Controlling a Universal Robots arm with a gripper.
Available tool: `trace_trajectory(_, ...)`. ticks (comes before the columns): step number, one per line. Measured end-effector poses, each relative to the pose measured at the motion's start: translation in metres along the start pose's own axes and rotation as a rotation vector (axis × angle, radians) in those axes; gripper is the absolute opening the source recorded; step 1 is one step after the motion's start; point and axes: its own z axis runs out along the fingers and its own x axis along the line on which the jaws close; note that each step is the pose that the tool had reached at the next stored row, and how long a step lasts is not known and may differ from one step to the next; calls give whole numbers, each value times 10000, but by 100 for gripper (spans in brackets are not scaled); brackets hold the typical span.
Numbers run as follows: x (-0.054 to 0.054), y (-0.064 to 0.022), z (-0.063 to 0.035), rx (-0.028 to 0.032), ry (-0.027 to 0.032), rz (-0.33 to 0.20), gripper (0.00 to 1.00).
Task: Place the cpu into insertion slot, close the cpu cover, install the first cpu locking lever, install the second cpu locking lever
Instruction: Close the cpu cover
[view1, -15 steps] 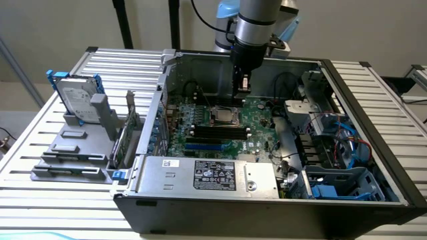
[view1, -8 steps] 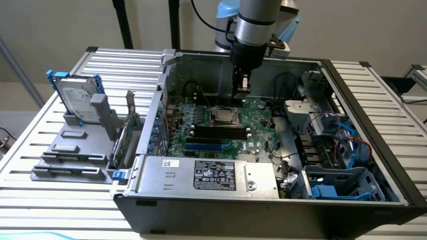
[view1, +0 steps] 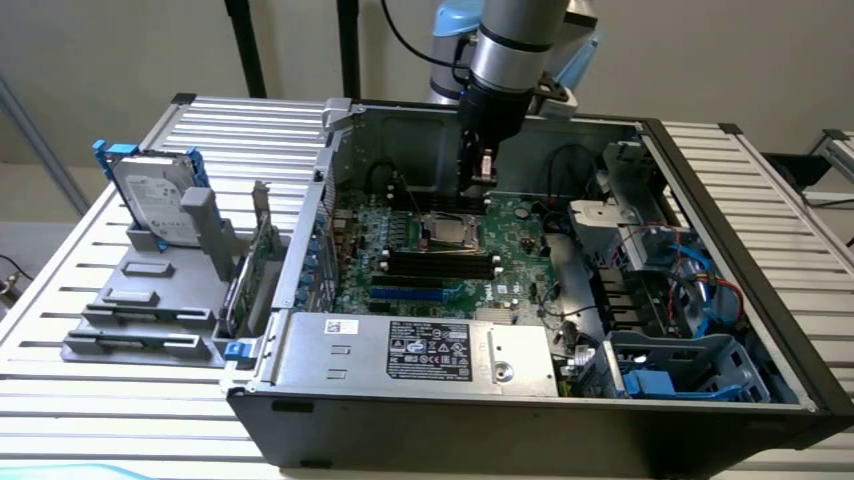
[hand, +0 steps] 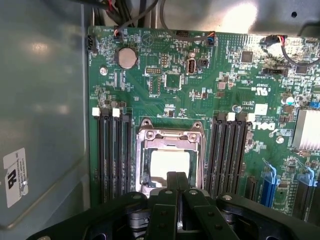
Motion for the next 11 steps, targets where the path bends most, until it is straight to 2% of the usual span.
trace_trajectory(3,0,-6,6,47,-94,-161,11)
trace_trajectory(6,2,-55,28,62,-165,-228,11)
trace_trajectory(11,2,-56,30,65,-171,-230,11)
